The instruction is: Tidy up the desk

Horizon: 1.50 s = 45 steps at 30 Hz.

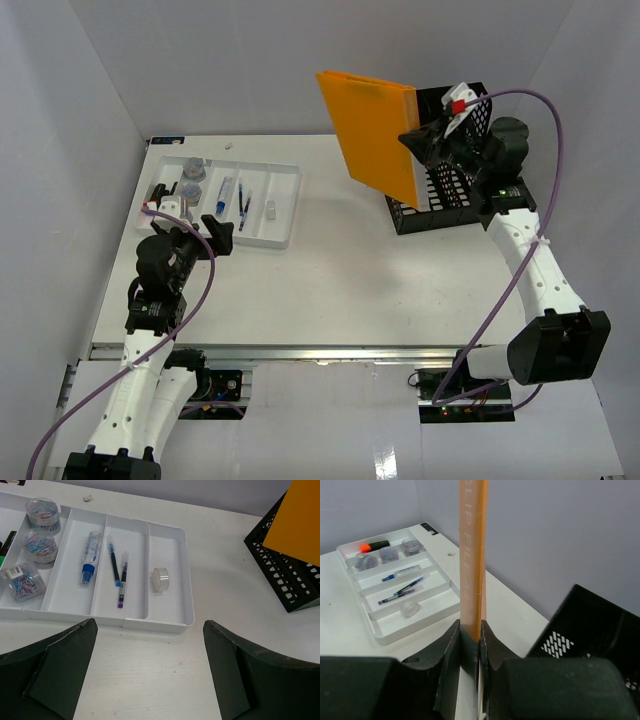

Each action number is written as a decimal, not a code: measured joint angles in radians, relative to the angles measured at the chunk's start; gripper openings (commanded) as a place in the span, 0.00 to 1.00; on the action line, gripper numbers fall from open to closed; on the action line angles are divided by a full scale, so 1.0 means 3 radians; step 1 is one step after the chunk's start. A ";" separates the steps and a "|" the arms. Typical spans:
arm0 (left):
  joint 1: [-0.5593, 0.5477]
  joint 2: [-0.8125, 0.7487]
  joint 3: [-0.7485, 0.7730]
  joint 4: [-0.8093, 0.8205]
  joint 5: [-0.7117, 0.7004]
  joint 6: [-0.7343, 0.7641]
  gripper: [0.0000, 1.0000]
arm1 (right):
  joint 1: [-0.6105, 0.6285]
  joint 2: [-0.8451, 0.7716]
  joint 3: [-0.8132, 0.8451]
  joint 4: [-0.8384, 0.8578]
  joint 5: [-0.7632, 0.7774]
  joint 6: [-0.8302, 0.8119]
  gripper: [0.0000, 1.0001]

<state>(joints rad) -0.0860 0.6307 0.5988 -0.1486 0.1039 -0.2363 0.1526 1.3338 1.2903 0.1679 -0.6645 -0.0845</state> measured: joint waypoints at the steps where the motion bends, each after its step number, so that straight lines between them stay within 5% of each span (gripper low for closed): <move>1: 0.0000 0.0002 0.0000 0.0000 0.0008 0.0000 0.98 | -0.0086 -0.0020 0.0000 0.0000 -0.0021 0.0027 0.08; 21: 0.0000 0.0010 -0.0002 0.0005 0.0074 -0.0001 0.98 | -0.1261 -0.0448 0.0321 0.0125 -0.0329 0.0681 0.08; 45: 0.0000 0.0005 -0.0005 0.0025 0.0128 -0.0003 0.98 | -0.1155 -0.0398 -0.0326 0.0747 -0.0115 0.0839 0.08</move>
<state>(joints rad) -0.0860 0.6323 0.5972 -0.1410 0.1424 -0.2371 -0.1941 1.2144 1.1927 0.3921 -0.6990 0.1672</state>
